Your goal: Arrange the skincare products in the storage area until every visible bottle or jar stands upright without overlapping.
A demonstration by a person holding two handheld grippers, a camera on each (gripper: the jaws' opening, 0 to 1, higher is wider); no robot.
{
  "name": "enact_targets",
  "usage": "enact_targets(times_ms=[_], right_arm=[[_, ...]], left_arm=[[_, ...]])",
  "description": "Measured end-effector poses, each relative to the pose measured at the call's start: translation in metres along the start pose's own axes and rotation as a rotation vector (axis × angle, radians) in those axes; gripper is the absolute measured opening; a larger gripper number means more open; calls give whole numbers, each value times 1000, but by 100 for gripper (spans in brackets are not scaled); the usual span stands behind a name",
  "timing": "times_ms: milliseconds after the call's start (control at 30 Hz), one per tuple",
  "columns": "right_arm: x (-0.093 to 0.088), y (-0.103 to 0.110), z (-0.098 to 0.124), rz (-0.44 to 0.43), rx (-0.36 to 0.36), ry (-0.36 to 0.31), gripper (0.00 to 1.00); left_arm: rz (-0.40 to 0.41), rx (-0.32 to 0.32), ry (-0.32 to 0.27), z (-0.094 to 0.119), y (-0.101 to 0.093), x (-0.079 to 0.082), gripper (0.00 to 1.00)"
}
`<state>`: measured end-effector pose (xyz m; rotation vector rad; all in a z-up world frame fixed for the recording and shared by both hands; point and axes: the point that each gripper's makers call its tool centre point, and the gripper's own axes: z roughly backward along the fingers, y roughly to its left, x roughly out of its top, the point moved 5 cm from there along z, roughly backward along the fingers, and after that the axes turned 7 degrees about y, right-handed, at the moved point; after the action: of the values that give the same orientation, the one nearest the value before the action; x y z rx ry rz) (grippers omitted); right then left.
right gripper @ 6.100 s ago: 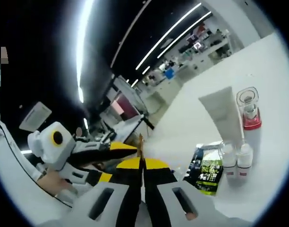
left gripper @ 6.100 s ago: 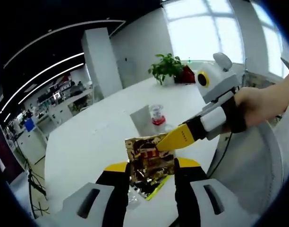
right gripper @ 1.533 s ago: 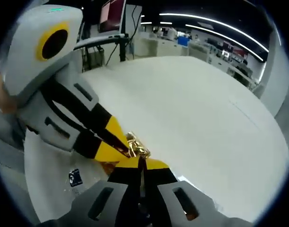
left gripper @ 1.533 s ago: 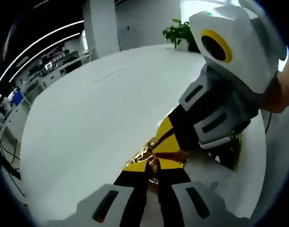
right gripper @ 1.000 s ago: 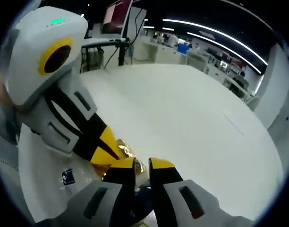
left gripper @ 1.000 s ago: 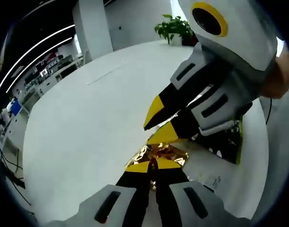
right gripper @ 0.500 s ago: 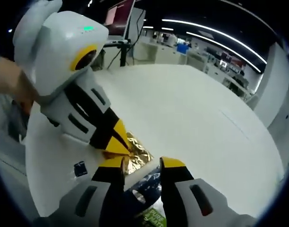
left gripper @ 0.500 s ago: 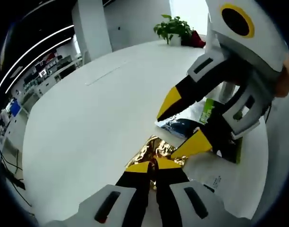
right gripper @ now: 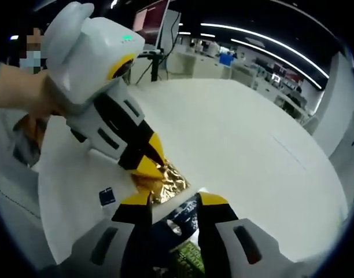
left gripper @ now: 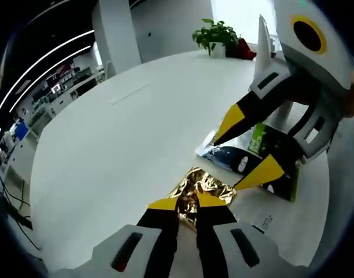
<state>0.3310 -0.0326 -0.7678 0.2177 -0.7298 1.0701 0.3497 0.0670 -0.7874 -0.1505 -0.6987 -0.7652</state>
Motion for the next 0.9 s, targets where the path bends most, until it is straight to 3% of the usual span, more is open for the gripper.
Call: enact_targets(times_ms=[133, 200, 300, 733, 767, 833, 900], right_arm=[[1, 7, 11, 7, 15, -10, 35], [-2, 14, 13, 0, 58, -2, 43], [-5, 20, 19, 24, 59, -8, 52], [-17, 44, 64, 80, 132, -51, 71], [-19, 52, 69, 83, 199, -65, 74], [-24, 62, 79, 55, 266, -71, 80], [-31, 69, 89, 103, 287, -56, 84]], left_arm=[[18, 5, -11, 3, 0, 1, 16], [24, 5, -10, 5, -1, 2, 19], [46, -3, -12, 9, -5, 2, 24], [87, 8, -7, 37, -23, 3, 42], [89, 10, -6, 40, -25, 3, 44], [97, 15, -5, 47, -29, 2, 47], [113, 22, -7, 50, -31, -1, 50]])
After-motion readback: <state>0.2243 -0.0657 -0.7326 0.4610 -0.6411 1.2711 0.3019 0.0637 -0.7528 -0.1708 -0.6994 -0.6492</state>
